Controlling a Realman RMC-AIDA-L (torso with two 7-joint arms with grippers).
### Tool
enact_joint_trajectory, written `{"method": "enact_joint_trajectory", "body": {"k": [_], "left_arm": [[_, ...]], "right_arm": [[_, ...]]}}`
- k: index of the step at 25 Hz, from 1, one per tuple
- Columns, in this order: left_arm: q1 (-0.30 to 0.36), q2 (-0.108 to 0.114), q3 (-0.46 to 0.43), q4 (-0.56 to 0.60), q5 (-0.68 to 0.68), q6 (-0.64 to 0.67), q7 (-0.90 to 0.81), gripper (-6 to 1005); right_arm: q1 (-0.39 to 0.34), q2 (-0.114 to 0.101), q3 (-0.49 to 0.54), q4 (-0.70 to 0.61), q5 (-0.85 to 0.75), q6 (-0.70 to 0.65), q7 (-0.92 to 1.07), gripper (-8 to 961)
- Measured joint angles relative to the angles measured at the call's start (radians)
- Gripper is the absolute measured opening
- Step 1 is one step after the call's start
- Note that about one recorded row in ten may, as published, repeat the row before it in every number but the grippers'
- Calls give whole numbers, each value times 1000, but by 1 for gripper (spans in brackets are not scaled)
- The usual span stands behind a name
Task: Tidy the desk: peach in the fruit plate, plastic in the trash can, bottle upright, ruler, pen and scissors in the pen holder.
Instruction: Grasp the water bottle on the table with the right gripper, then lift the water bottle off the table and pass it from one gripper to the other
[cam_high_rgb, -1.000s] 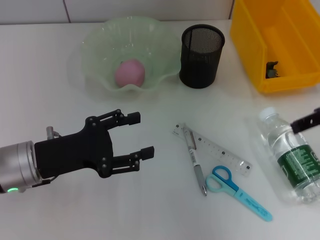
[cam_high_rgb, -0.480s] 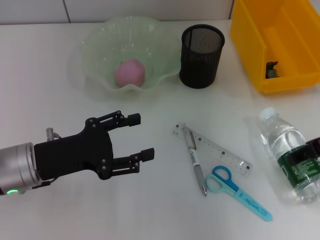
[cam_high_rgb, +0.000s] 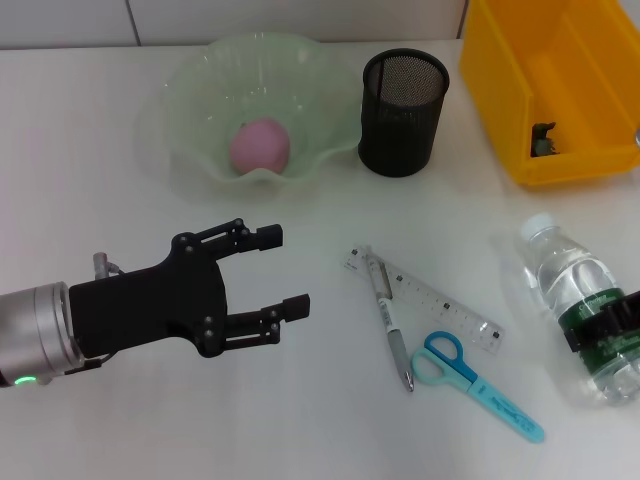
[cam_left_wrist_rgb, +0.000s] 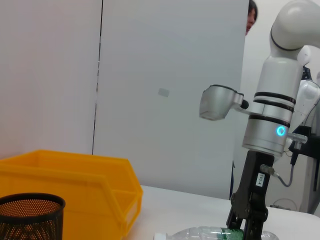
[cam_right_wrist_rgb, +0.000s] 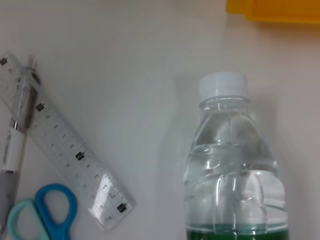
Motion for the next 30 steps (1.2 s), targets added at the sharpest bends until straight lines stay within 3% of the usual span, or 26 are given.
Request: {"method": "enact_joint_trajectory", "body": {"k": [20, 25, 30], "left_arm": [[3, 0, 0, 1, 0, -1, 10, 785], [6, 0, -6, 1, 0, 11, 10, 785], [7, -2, -13, 1, -7, 18, 11, 784]], "right_arm": [[-9, -3, -15, 69, 12, 63, -30, 787], [-54, 1, -5, -24, 35, 76, -56, 775], [-150, 4, 9, -132, 143, 164, -152, 769]]}}
